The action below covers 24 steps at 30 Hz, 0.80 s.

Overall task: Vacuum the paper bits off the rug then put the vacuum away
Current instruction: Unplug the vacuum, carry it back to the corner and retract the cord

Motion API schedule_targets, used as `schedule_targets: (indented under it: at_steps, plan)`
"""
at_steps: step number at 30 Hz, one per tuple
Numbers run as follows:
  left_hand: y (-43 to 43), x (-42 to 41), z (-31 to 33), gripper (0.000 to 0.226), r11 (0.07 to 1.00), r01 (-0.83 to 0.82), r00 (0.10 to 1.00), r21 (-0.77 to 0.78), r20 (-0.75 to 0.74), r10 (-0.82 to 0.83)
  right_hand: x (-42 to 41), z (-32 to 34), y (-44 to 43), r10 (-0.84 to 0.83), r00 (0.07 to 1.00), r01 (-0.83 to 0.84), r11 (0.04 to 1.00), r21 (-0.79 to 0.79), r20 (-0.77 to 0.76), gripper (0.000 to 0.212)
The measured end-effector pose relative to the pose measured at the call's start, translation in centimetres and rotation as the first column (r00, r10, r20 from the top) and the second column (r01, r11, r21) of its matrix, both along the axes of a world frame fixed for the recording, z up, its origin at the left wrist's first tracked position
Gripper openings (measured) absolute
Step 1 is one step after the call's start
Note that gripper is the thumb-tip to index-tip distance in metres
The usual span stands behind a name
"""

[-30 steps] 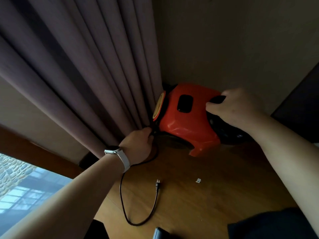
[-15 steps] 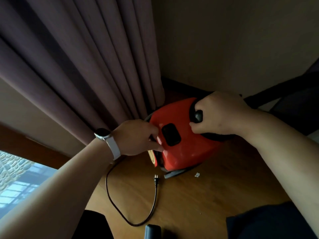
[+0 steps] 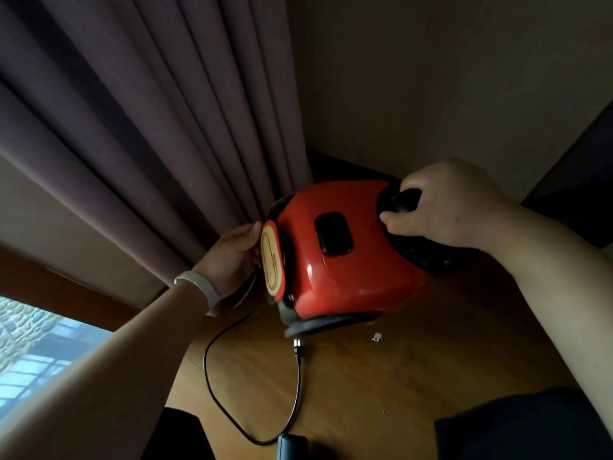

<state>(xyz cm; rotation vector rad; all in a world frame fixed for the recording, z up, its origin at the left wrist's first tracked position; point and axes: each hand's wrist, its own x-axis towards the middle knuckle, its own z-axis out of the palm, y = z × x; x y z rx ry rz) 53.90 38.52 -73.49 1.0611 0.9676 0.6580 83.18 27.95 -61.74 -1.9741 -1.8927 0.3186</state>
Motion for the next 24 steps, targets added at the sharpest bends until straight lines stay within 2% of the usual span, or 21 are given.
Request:
schedule_targets:
  at_steps: [2, 3, 6, 9, 10, 12, 14, 16, 18, 20, 22, 24]
  plan:
    - [-0.4, 0.7, -0.4, 0.023, 0.996, -0.074, 0.996, -0.057, 0.041, 0.076, 0.7, -0.4, 0.3, -0.084, 0.991, 0.084, 0.996, -0.005, -0.108, 0.043]
    - [-0.5, 0.9, -0.5, 0.021, 0.992, -0.110, 0.994, -0.064, 0.006, 0.111, 0.9, -0.7, 0.4, -0.111, 0.986, 0.111, 0.994, -0.003, -0.125, 0.043]
    - [-1.3, 1.9, -1.2, 0.018, 0.992, -0.124, 0.943, 0.032, -0.306, 0.128, 1.2, -1.3, 1.0, -0.181, 0.975, 0.184, 0.983, 0.013, -0.125, 0.044]
    - [-2.3, 2.4, -1.4, 0.019, 0.983, 0.113, 0.800, 0.145, -0.600, -0.004, 1.3, -1.6, 1.6, -0.289, 0.946, 0.294, 0.956, 0.009, -0.150, 0.043]
    - [-2.6, 2.5, -1.1, 0.020, 0.946, 0.226, 0.742, 0.232, -0.671, -0.013, 1.3, -1.7, 1.7, -0.318, 0.938, 0.321, 0.947, 0.001, -0.135, 0.042]
    - [-3.0, 2.8, 0.5, 0.015, 0.782, 0.480, 0.576, 0.398, -0.815, 0.061, 1.4, -2.0, 1.8, -0.340, 0.933, 0.342, 0.940, -0.006, -0.117, 0.041]
    - [-3.9, 3.4, 2.4, 0.019, 0.647, 0.661, 0.451, 0.380, -0.891, 0.062, 1.5, -2.4, 1.9, -0.305, 0.942, 0.308, 0.951, 0.002, -0.136, 0.043]
    - [-5.3, 4.4, 4.0, 0.023, 0.534, 0.781, 0.366, 0.323, -0.930, 0.027, 1.5, -3.0, 2.0, -0.257, 0.962, 0.259, 0.966, 0.020, -0.089, 0.046]
    - [-6.9, 5.3, 4.9, 0.029, 0.417, 0.845, 0.352, 0.336, -0.935, 0.039, 1.3, -3.3, 2.0, -0.218, 0.976, 0.219, 0.976, 0.024, -0.024, 0.047]
    - [-7.4, 5.8, 5.9, 0.034, 0.353, 0.854, 0.387, 0.382, -0.920, 0.059, 1.0, -3.4, 2.1, -0.174, 0.984, 0.173, 0.985, 0.015, 0.025, 0.047]
    - [-6.5, 5.8, 6.8, 0.030, 0.362, 0.816, 0.472, 0.450, -0.881, 0.031, 0.7, -3.2, 1.8, -0.110, 0.990, 0.110, 0.994, -0.001, 0.086, 0.048]
    - [-5.2, 5.2, 7.5, 0.025, 0.413, 0.762, 0.549, 0.499, -0.836, -0.002, 0.3, -3.0, 1.6, -0.018, 0.991, 0.020, 1.000, -0.021, 0.131, 0.049]
